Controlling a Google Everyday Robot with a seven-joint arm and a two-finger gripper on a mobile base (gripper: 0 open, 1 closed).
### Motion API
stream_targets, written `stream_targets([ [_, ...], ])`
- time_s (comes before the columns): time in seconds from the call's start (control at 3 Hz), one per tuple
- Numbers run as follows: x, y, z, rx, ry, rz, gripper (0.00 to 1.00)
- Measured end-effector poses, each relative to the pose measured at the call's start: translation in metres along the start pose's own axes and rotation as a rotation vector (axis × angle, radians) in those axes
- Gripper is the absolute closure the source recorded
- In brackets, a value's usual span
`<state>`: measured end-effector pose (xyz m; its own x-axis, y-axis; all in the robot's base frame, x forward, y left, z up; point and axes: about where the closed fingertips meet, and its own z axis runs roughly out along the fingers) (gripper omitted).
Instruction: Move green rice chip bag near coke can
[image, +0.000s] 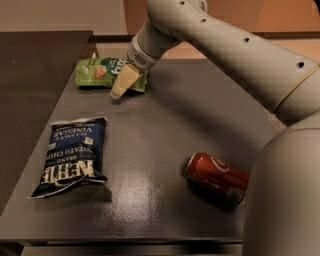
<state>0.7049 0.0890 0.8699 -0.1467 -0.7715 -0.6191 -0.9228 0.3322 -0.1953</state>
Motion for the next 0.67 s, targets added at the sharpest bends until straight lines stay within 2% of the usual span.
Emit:
stream_targets([
  [0.67, -0.0025, -0.0009, 0.0182, -0.016, 0.018, 0.031, 0.0],
])
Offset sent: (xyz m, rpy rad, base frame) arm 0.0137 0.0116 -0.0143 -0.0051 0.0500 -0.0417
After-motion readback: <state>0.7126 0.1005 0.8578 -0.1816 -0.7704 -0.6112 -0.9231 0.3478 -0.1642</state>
